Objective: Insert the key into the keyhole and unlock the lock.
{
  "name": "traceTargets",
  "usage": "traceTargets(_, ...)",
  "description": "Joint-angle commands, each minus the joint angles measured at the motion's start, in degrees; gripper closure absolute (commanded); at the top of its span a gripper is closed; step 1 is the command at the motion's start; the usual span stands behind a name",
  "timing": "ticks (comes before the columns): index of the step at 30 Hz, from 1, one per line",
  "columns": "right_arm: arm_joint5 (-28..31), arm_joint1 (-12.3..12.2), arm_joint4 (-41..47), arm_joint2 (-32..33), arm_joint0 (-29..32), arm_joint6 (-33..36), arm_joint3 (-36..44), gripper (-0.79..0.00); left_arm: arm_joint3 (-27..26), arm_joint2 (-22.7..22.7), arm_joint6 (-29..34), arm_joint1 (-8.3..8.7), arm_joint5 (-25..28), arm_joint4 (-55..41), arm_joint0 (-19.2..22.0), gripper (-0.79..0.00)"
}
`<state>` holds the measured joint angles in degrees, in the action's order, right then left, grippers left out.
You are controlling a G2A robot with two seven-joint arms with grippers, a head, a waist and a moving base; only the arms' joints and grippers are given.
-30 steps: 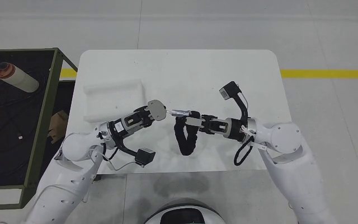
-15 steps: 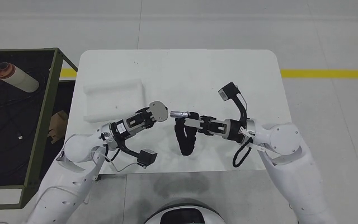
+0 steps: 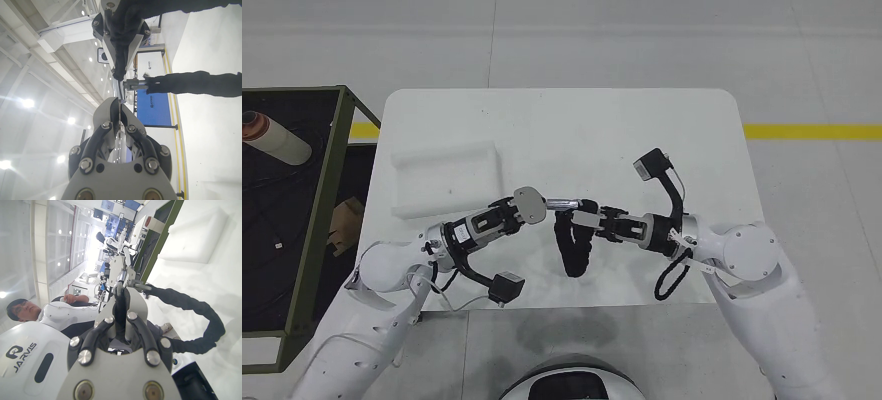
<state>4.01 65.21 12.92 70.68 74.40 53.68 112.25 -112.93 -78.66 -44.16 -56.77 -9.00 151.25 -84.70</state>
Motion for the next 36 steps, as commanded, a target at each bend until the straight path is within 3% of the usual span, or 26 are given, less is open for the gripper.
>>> traceTargets(1, 0.03, -0.06, 0.08, 0.01, 0.02, -0.05, 0.0, 0.0, 0.01, -0.06, -0.06, 0.01, 0.13, -0.16, 0.02, 0.0)
traceTargets(13, 0.14, -0.35, 1.27, -0.32, -0.42, 0.68, -0.69, 0.0, 0.22, -0.14, -0.73, 0.06, 0.81, -1.55, 0.42, 0.0)
traceTargets(16, 0.07, -0.41, 1.76, -0.38, -0.54, 0.82, -0.87, 0.0, 0.17, -0.24, -0.77, 0.07, 1.2, -2.13, 0.6, -0.714)
traceTargets(17, 0.09, -0.42, 2.08, -0.35, -0.64, 0.88, -1.06, 0.0, 0.12, -0.28, -0.94, 0.07, 1.27, -2.46, 0.64, -0.785)
traceTargets(30, 0.82, -0.67, 3.64, 0.21, -1.14, 0.27, -2.21, 0.0, 0.96, -1.21, 1.02, 0.03, 0.65, -3.28, 0.18, -0.785)
traceTargets(36, 1.46, -0.98, 4.37, 2.14, -0.78, -0.07, -2.22, 0.0, 2.4, -2.79, 1.33, -0.04, 3.06, -9.55, 0.29, -0.785)
